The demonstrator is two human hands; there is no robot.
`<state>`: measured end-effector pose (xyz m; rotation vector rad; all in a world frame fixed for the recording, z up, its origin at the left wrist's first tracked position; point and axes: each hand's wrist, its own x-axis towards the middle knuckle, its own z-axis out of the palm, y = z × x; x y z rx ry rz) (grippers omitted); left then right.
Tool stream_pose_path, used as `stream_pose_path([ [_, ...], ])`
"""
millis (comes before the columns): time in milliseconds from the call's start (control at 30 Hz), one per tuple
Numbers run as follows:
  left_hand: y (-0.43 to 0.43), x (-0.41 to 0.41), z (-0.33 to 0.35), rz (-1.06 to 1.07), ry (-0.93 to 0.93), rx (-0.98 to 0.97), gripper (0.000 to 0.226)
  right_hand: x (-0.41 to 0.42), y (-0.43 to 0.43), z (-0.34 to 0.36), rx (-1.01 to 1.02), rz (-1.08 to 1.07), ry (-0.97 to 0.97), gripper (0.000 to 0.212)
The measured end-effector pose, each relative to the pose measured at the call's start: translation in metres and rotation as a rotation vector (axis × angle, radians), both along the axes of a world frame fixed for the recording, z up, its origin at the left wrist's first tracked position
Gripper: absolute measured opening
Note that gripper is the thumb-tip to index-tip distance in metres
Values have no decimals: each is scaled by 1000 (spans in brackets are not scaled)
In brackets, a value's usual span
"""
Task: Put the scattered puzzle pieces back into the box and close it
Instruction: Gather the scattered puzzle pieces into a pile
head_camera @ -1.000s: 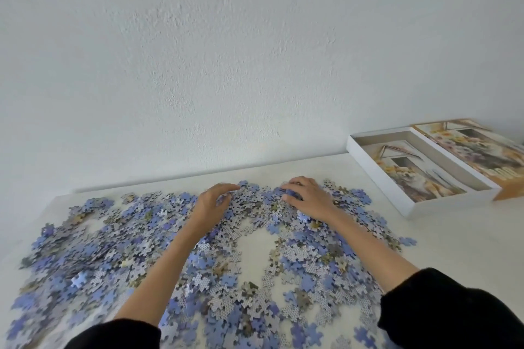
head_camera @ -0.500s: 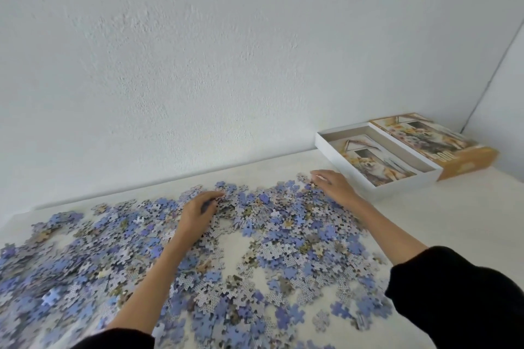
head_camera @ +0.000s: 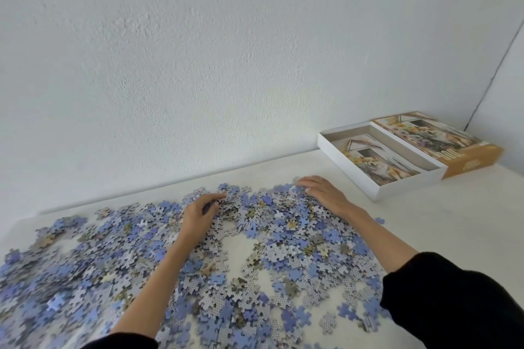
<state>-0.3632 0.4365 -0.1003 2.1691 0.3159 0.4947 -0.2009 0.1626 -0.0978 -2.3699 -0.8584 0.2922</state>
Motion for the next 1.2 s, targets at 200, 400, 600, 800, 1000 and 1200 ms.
stream_pose_path([
  [200, -1, -1, 0, 4, 0, 22, 25, -19, 7, -4, -59, 74, -44, 38],
  [400, -2, -1, 1, -11, 0, 66, 26, -33, -2, 7, 181, -47, 69, 37],
  [600, -3, -4, 1, -22, 8, 120, 26, -44, -58, 8, 133, -282, -173, 35],
  [800, -6, -6, 1, -19, 12, 91, 25, -70, -99, -21, -6, -338, -112, 67],
  [1000, -16, -15, 3, -28, 1, 108, 24, -68, -59, -17, -64, -330, -37, 58],
  [1200, -14, -21, 3, -6, 4, 136, 23, -69, -37, -9, -76, -259, -22, 59],
])
